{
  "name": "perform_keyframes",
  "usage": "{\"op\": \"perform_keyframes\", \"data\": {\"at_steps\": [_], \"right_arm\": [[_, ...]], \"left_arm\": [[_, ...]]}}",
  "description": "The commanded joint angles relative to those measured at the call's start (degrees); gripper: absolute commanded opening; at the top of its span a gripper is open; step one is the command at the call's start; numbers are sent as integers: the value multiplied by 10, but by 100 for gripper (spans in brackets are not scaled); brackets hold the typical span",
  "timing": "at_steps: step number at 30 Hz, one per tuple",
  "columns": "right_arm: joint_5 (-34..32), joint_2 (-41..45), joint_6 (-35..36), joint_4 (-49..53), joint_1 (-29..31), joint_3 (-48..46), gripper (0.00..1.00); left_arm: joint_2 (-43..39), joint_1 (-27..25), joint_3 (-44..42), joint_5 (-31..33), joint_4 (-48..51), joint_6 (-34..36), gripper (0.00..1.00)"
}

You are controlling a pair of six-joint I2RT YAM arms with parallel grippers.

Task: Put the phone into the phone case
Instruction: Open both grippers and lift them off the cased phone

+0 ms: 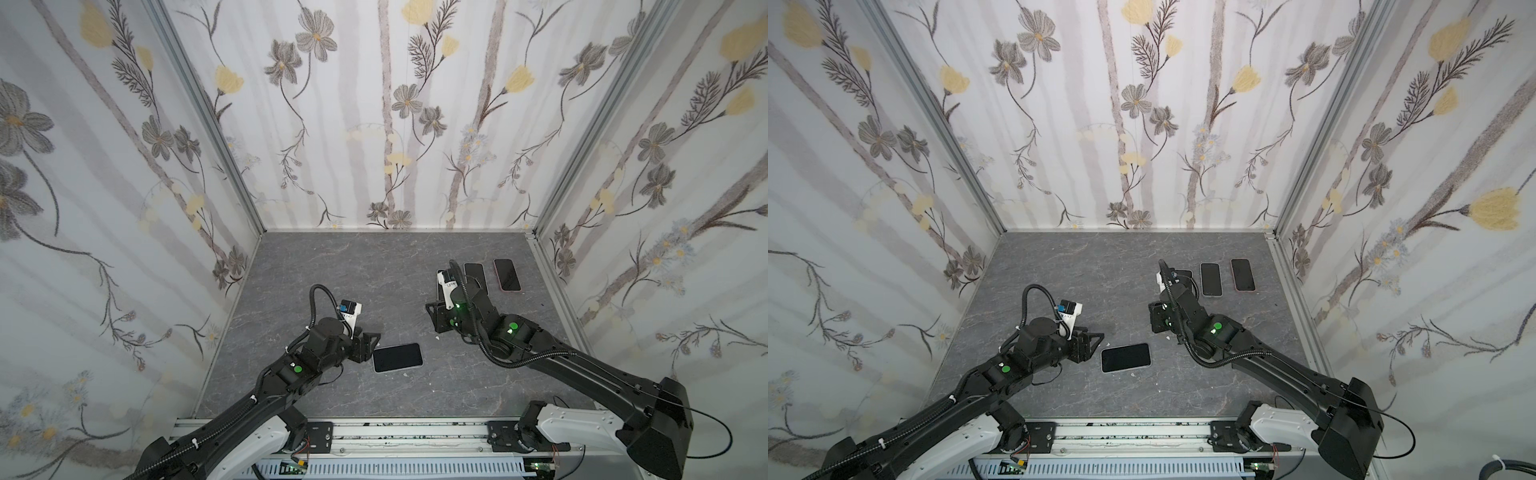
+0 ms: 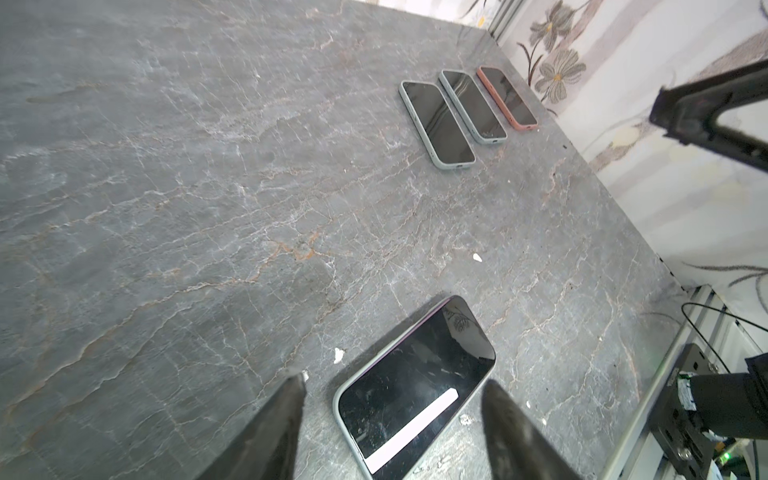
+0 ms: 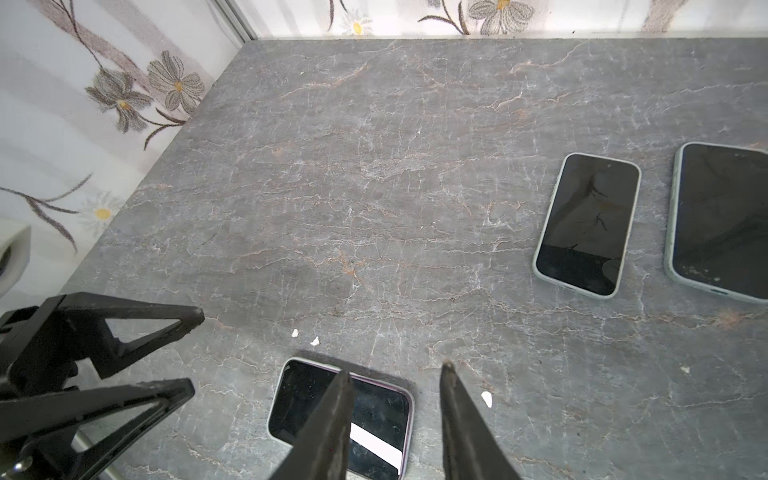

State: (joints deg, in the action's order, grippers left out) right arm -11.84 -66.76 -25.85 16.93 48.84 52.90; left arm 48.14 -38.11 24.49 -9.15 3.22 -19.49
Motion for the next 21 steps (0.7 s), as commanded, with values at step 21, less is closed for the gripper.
{"op": "perform_keyframes", "data": {"at_steps": [21], "right_arm": [[101, -5, 89, 28, -56, -21, 35]], "left_arm": [[75, 1, 13, -56, 40, -80, 77]]}}
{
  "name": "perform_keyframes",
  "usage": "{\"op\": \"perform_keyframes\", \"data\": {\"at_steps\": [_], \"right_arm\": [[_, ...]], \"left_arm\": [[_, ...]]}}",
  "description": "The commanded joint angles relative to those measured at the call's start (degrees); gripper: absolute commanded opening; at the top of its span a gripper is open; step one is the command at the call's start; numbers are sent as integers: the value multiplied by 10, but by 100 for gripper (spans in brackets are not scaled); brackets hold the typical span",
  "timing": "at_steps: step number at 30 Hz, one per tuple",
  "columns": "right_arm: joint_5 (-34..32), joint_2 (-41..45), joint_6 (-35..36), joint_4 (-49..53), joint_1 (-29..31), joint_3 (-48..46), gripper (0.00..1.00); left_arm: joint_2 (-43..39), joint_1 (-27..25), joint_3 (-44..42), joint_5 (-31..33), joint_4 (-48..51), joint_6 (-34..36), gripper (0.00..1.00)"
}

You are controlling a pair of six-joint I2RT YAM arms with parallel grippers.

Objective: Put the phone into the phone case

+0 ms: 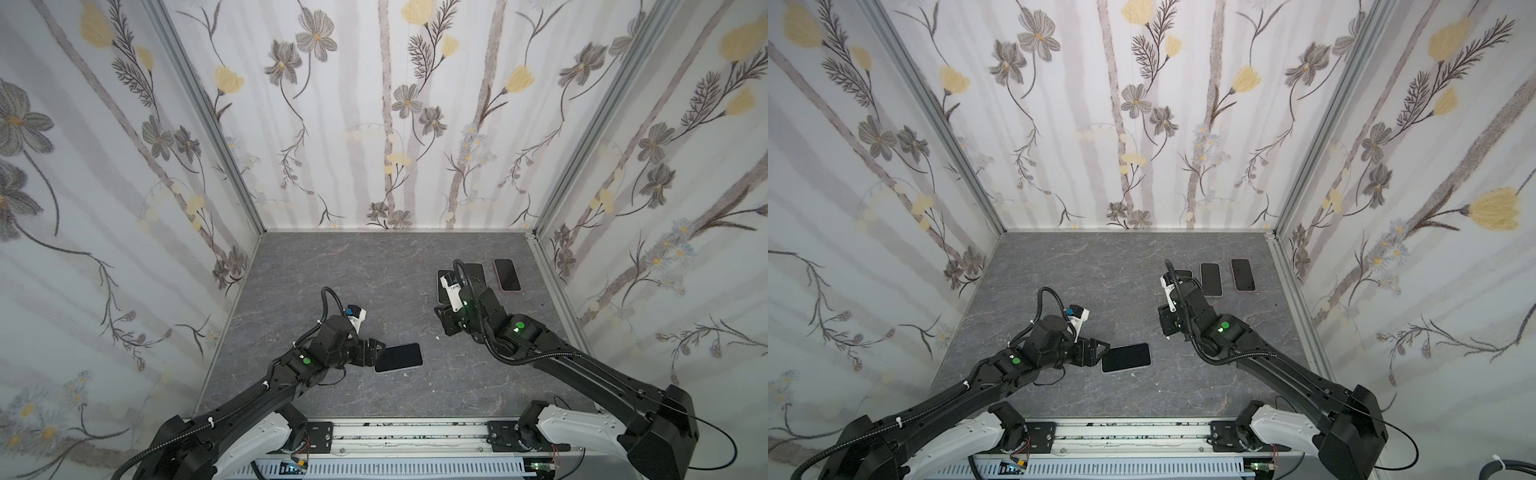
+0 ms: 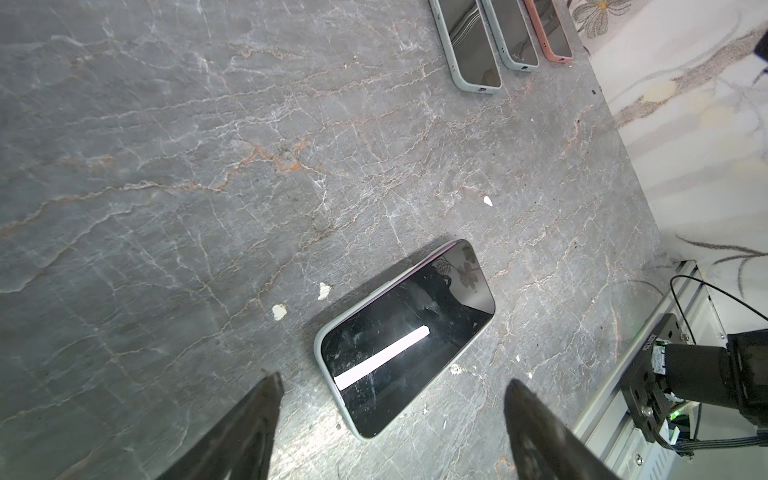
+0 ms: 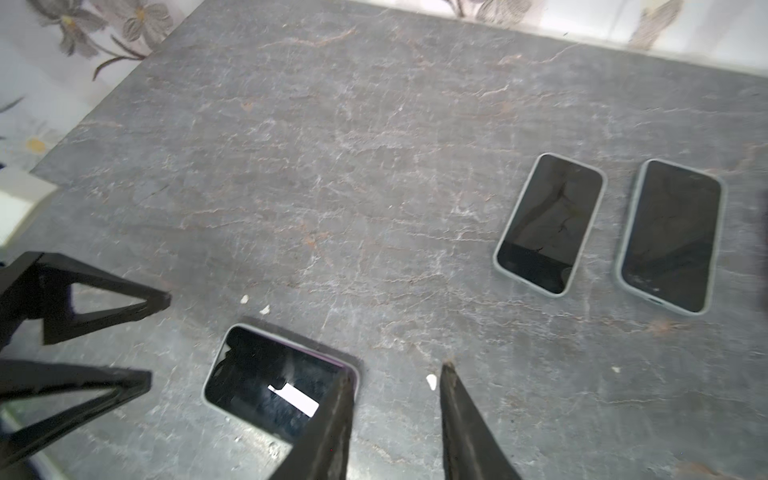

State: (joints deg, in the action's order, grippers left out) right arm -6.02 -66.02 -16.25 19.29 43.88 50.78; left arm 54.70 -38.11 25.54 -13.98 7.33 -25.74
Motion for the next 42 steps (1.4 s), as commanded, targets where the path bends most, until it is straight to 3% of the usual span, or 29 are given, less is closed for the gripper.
{"op": "perform_keyframes", "data": {"at_steps": [1, 13, 22, 42], "right_arm": [[57, -19, -10, 7, -9, 1, 35], [157, -135, -58, 20, -21, 13, 29], [199, -203, -74, 24, -21, 19, 28], [197, -310, -81, 40, -12, 49, 21]], "left_arm": [[16, 0, 4, -11, -1, -20, 74], [93, 0, 16, -47, 4, -47, 45], [119, 1, 11, -35, 4, -50, 42], [160, 0, 4, -33, -14, -45, 34]]}}
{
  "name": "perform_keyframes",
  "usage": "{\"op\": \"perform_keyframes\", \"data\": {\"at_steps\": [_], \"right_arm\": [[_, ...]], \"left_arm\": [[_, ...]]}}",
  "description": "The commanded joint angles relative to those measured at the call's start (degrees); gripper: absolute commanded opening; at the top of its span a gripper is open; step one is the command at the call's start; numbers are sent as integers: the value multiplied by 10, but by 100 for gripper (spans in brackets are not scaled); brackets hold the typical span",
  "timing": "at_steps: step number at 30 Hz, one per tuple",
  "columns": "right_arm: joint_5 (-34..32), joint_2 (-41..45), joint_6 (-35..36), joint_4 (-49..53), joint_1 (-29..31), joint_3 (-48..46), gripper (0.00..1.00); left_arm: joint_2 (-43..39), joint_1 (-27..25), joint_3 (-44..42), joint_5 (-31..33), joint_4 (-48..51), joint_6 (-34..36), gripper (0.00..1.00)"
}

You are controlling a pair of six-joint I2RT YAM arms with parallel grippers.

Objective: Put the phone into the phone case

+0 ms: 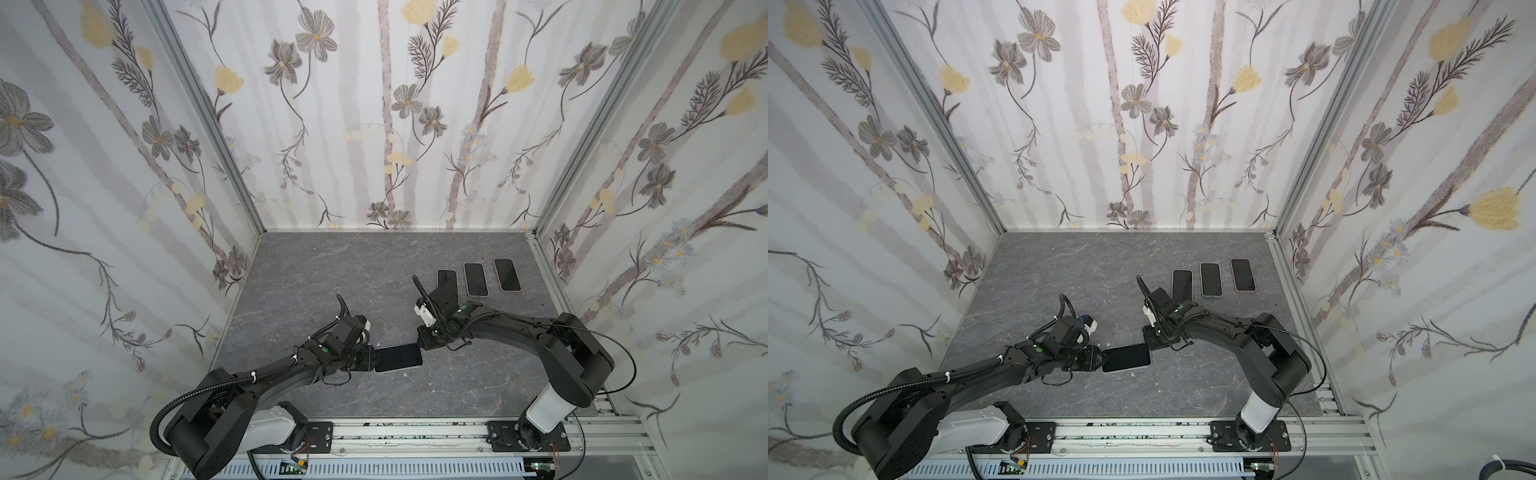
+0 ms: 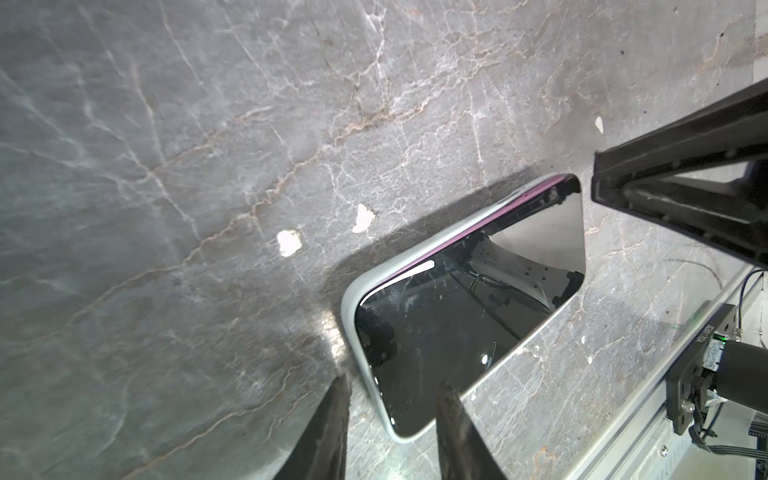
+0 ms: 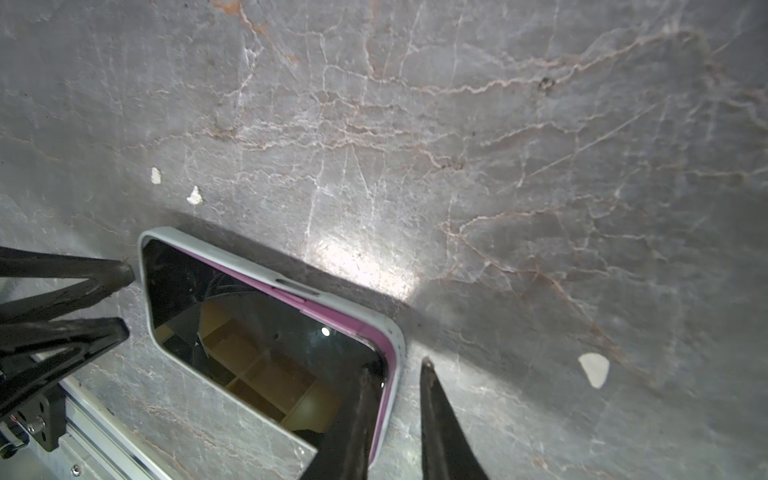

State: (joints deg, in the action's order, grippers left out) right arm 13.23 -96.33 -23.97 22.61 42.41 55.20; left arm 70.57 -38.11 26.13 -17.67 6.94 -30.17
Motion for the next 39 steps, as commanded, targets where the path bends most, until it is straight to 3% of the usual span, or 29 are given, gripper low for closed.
{"op": "perform_keyframes", "data": {"at_steps": [1, 13, 17, 30, 39], "right_arm": [[4, -9, -4, 9, 3, 6, 21], [-37, -37, -4, 53, 12, 19, 18], [-53, -51, -4, 72, 19, 18, 6], [-69, -75, -12, 91, 42, 15, 7], [-81, -38, -3, 115, 42, 73, 8]], "left_arm": [[2, 1, -2, 4, -11, -1, 33], [13, 0, -4, -1, -22, 5, 28], [29, 0, -4, -2, -23, 8, 28], [39, 1, 0, 5, -18, 9, 27], [31, 1, 6, 12, -14, 10, 27]]}}
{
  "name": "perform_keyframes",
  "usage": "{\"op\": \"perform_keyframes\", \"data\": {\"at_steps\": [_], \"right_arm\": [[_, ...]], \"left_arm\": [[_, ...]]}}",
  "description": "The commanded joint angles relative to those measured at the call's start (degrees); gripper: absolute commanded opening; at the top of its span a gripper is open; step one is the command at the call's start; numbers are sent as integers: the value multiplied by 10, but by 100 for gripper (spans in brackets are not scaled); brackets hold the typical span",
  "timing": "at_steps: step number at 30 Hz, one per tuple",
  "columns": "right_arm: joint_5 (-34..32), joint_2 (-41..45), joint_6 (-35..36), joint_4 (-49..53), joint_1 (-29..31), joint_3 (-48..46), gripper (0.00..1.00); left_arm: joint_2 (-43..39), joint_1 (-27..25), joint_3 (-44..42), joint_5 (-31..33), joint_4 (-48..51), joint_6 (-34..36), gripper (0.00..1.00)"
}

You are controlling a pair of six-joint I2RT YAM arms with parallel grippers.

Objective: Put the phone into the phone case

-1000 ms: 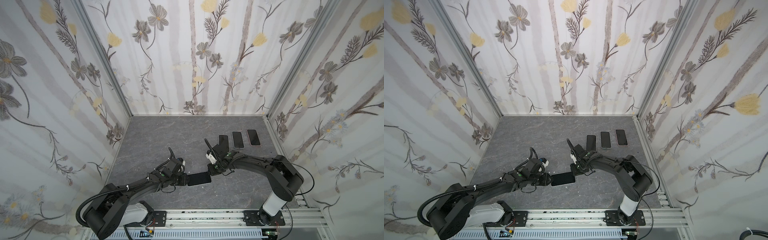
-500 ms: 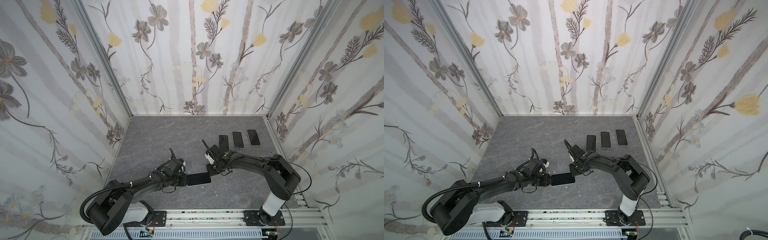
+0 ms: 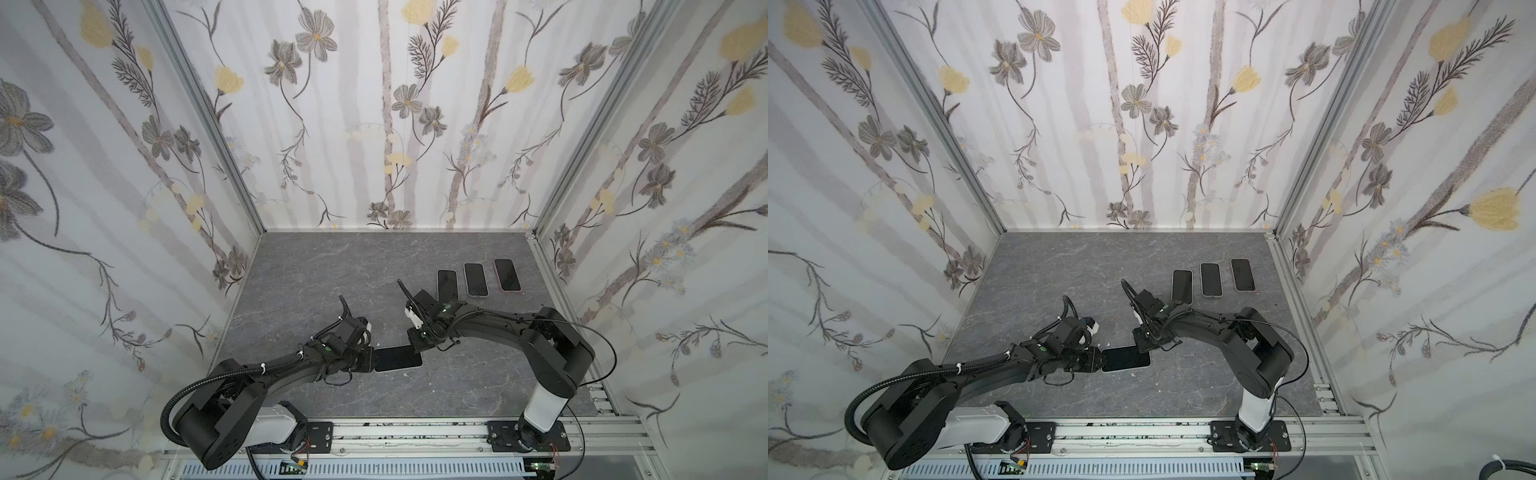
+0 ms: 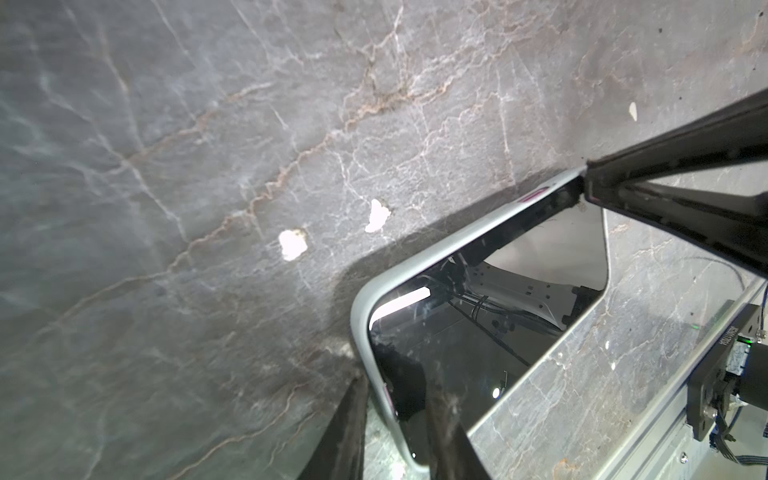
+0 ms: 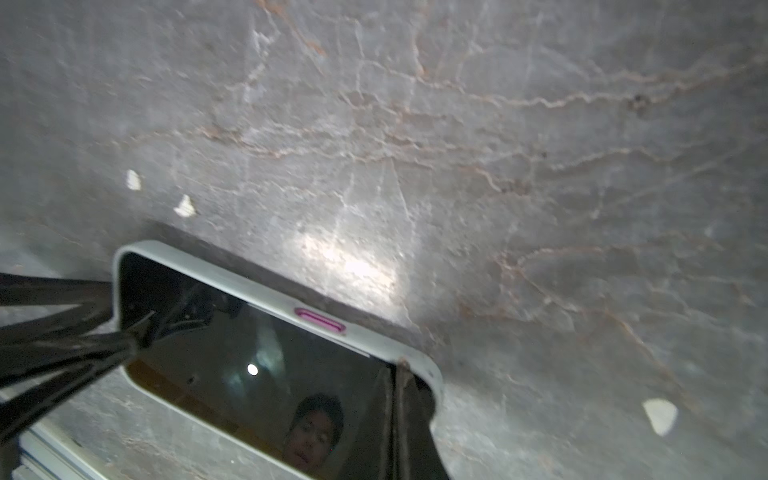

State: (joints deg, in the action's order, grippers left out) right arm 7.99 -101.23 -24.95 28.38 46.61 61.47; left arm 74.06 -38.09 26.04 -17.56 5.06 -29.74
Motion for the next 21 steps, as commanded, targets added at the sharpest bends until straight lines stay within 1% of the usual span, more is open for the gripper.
{"op": "perform_keyframes", "data": {"at_steps": [1, 2, 3, 4, 7, 8, 11, 14, 15, 16, 17, 18, 20, 21], "right_arm": [[-25, 20, 15, 56, 0, 17, 9], [-22, 30, 23, 54, 0, 22, 9], [-23, 39, 31, 52, 17, 27, 10], [-22, 50, 43, 47, 19, 32, 13], [-27, 80, 96, 38, 27, 50, 16], [-31, 88, 118, 38, 30, 59, 18], [-62, 122, 183, 38, 42, 91, 34], [-61, 158, 261, -2, 49, 92, 49], [-57, 169, 284, -17, 49, 85, 59], [-52, 178, 312, -35, 49, 76, 69], [-50, 185, 338, -50, 49, 65, 75], [-40, 189, 369, -59, 49, 56, 78], [-14, 197, 437, -74, 50, 35, 85], [-7, 201, 460, -84, 50, 24, 99]], "left_arm": [[-8, 1, 9, 13, 7, 5, 27], [-13, 0, 13, 18, 11, 6, 27], [-17, 0, 15, 21, 12, 6, 27], [-29, 0, 18, 26, 13, 6, 27], [-66, 0, 30, 43, 15, 10, 28], [-82, 0, 36, 51, 16, 14, 30], [-129, 1, 52, 86, 22, 26, 35], [-188, 1, 55, 113, 18, 44, 41], [-206, 1, 54, 120, 14, 53, 43], [-230, 1, 52, 126, 11, 64, 48], [-252, 1, 51, 132, 9, 78, 52], [-271, 1, 52, 137, 8, 93, 55], [-314, 1, 49, 146, 8, 135, 69], [-333, 1, 46, 149, 7, 152, 74]]}}
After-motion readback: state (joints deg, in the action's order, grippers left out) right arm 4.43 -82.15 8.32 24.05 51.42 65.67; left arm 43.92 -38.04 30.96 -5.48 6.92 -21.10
